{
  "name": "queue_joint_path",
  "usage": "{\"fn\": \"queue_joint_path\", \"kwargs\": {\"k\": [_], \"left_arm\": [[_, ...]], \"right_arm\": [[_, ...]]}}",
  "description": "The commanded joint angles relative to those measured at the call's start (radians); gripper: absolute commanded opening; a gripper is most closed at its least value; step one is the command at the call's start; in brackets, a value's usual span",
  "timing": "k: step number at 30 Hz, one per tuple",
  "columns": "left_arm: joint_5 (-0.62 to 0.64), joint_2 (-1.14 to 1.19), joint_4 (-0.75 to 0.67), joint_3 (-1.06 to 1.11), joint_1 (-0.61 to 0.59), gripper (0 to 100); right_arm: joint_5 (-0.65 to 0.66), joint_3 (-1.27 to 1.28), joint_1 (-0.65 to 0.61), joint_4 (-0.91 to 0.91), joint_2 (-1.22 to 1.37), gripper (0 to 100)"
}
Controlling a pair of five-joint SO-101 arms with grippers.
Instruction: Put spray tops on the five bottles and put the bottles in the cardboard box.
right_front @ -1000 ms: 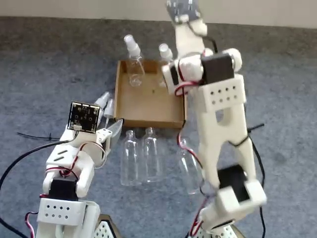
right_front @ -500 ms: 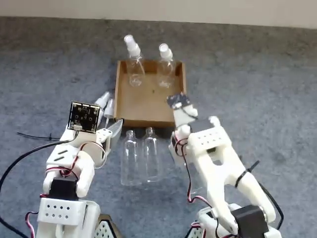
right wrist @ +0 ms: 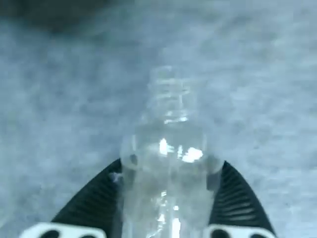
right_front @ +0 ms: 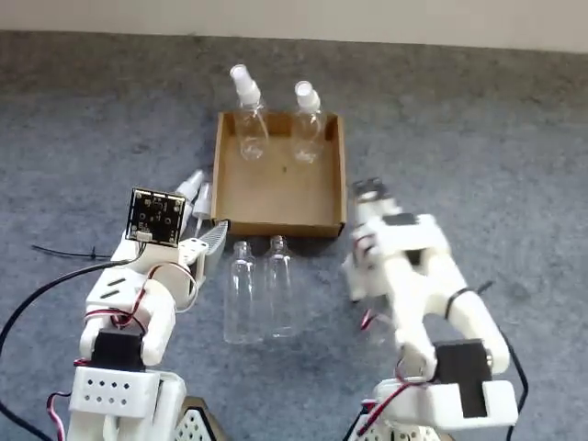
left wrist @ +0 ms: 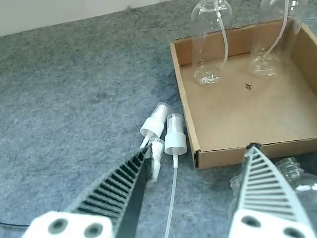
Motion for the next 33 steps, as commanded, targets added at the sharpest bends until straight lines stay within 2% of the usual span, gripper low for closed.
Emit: {"fn": "queue_joint_path", "kwargs": {"k": [1,5,12,14,19,21,26,33], "left_arm": [[-0.006,0.002,-0.029,-0.004,-0.004,27],[-0.006,-0.001,-0.028,-0.004,-0.005,27],[-0.006,0.004,-0.028,-0.002,-0.002,27],[-0.006,0.004,-0.028,-0.002,-0.002,27],[-0.006,-0.004,-0.029,0.013,-0.002,27],[-0.006,-0.004,-0.029,0.013,-0.002,27],[-0.006,-0.004,-0.029,0.015,-0.002,27],[-0.006,-0.004,-0.029,0.016,-0.002,27]], "right_arm": [[0.06,-0.269,0.234,-0.012,0.03,8.4],[0.109,-0.53,0.338,-0.002,0.188,3.6],[0.161,-0.84,0.427,0.163,0.499,4.2],[0.164,-0.901,0.43,0.189,0.532,7.8],[0.19,-1.043,0.427,0.314,0.573,25.7],[0.216,-1.09,0.426,0.349,0.588,30.0],[0.227,-1.216,0.412,0.441,0.648,30.8],[0.224,-1.412,0.398,0.453,0.771,30.8]]}}
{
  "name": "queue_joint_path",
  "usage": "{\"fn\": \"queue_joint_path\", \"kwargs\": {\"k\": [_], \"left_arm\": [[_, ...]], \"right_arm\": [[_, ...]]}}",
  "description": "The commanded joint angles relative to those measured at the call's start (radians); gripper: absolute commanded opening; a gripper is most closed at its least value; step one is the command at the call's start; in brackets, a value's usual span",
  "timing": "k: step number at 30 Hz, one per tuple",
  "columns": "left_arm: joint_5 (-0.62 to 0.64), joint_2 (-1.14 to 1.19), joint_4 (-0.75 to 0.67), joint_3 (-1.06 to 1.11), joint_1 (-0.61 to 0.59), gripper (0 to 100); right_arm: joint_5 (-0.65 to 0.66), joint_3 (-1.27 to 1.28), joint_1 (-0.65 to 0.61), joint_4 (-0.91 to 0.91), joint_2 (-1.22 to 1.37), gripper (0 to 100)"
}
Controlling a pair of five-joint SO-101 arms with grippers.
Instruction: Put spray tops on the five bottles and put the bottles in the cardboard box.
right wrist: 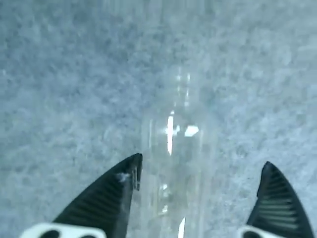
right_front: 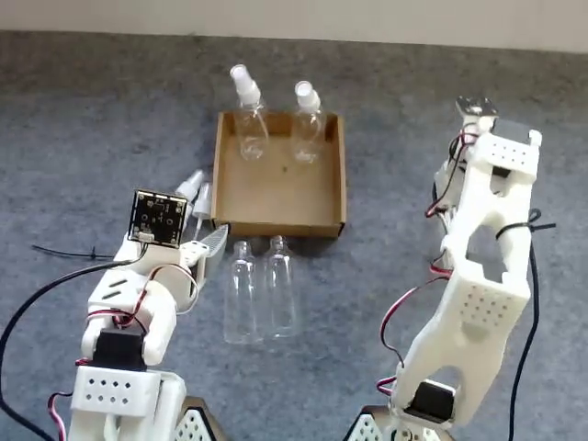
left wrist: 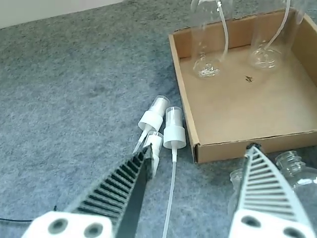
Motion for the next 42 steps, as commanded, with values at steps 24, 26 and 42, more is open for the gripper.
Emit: {"fn": "queue_joint_path", "kwargs": {"k": [24,26,42], "left_arm": [[-0.008,-0.004,-0.029,-0.004,-0.002,27],[-0.008,-0.004,-0.029,-0.004,-0.002,27],[-0.008,0.007,-0.029,-0.028,-0.008,21]], "right_arm": [[-0.041,-0.622,-0.074,0.245,0.32,10.2],[-0.044,-0.72,-0.081,0.274,0.32,6.3],[-0.091,-0.429,-0.16,0.272,-0.165,0.3]]}}
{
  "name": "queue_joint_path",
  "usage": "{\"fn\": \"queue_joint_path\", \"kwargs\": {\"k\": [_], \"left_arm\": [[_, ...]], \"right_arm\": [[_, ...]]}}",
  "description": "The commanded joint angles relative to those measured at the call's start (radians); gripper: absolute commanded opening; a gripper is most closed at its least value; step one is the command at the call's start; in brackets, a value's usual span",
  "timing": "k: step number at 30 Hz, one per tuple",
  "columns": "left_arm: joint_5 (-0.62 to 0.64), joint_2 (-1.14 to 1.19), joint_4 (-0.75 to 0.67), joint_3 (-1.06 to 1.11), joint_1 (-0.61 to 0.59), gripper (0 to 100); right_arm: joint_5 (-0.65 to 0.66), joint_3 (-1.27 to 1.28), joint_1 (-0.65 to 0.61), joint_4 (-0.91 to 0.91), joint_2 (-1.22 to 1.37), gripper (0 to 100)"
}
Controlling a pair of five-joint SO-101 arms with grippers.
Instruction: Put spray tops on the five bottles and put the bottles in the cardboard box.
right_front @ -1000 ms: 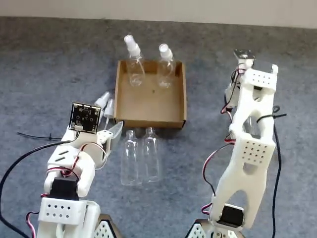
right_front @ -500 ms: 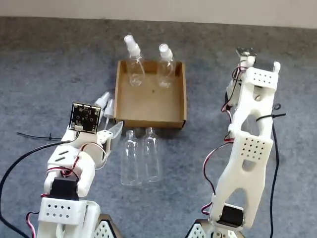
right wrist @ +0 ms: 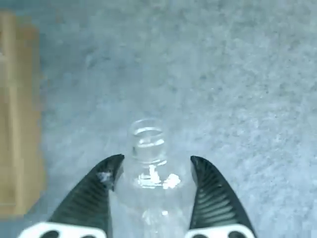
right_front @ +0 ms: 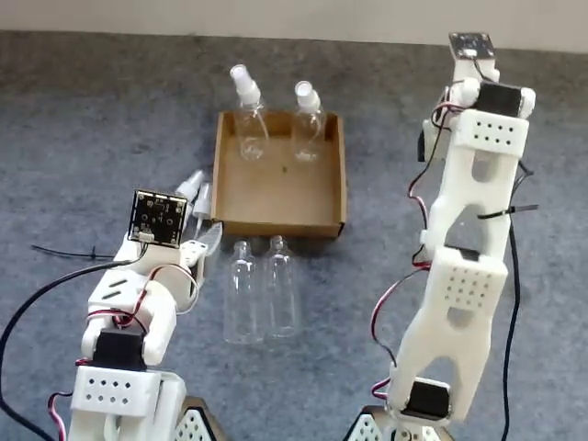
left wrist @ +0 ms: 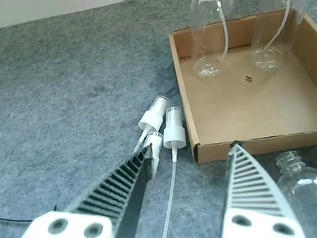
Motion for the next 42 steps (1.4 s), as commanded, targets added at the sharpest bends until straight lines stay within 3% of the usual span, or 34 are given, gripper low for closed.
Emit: {"fn": "queue_joint_path", "kwargs": {"k": [1,7,13,21,26,28,32,35,42], "left_arm": [[-0.008,0.007,-0.028,-0.038,-0.012,21],[-0.008,0.027,0.017,-0.165,-0.156,21],[-0.081,0.32,0.201,-0.42,-0.183,21],[-0.16,0.766,0.497,-0.874,-0.291,21],[-0.219,0.934,0.611,-1.001,-0.297,21],[-0.229,0.964,0.612,-1.007,-0.297,21],[-0.229,1.01,0.612,-1.015,-0.297,21],[-0.295,1.076,0.611,-1.02,-0.291,21],[-0.307,1.345,0.592,-1.182,-0.278,21]], "right_arm": [[-0.006,0.288,-0.051,0.019,-0.366,0.3],[-0.003,0.602,-0.056,-0.039,-0.722,0.3],[-0.011,0.901,-0.117,-0.217,-1.049,0.3],[-0.071,1.534,-0.188,-0.664,-1.483,0.3],[-0.068,1.865,-0.243,-0.875,-1.678,0.3],[-0.058,1.952,-0.245,-0.872,-1.722,0.3],[0.094,2.006,-0.251,-0.835,-1.788,0.3],[0.161,2.031,-0.251,-0.834,-1.848,0.3],[0.021,2.134,-0.269,-0.834,-1.954,0.3]]}}
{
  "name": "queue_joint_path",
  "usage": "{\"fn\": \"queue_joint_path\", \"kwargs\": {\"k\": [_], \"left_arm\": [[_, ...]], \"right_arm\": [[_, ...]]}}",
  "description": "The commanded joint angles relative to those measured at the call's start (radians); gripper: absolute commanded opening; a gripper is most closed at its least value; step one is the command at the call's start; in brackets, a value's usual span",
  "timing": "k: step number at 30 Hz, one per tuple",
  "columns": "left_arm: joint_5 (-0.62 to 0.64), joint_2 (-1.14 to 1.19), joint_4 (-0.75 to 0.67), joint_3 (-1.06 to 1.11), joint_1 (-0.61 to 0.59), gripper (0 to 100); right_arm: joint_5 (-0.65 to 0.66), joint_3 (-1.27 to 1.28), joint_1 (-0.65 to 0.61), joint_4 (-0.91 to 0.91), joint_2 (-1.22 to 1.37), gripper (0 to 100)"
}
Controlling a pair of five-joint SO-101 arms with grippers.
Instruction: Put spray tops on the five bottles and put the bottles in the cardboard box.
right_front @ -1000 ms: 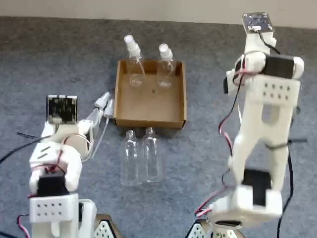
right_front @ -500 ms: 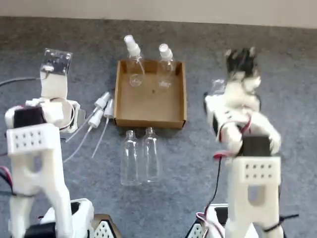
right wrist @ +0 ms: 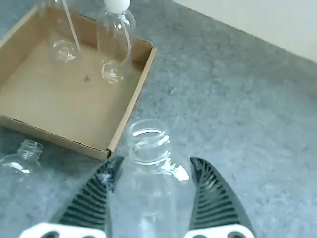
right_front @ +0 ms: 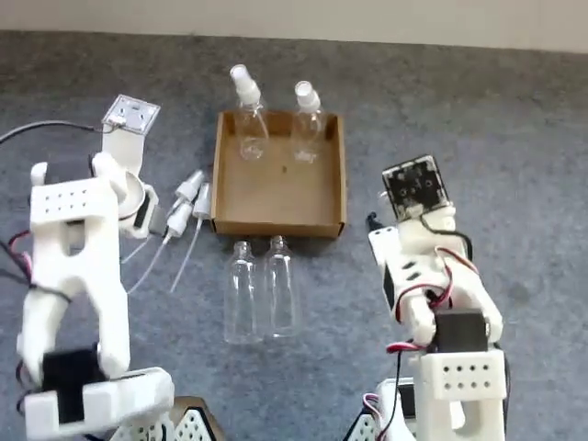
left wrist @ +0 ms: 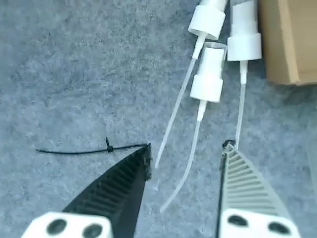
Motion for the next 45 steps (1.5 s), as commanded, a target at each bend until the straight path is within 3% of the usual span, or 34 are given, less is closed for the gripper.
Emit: {"fn": "queue_joint_path", "kwargs": {"k": [1,10,20,30,45], "left_arm": [[-0.008,0.143,-0.011,-0.163,0.002,21],[-0.008,0.375,-0.014,-0.343,0.038,21],[0.058,0.575,-0.216,-0.585,0.097,21],[0.058,0.763,-0.212,-0.769,0.111,21],[0.057,0.773,-0.149,-0.819,0.165,21]], "right_arm": [[-0.06,0.028,-0.038,-0.004,-0.047,0.3],[-0.064,0.111,-0.11,-0.005,-0.047,0.3],[-0.064,0.117,-0.117,-0.005,-0.05,0.3],[-0.064,0.119,-0.117,-0.005,-0.05,0.3],[-0.064,0.179,-0.117,-0.007,-0.051,0.3]]}}
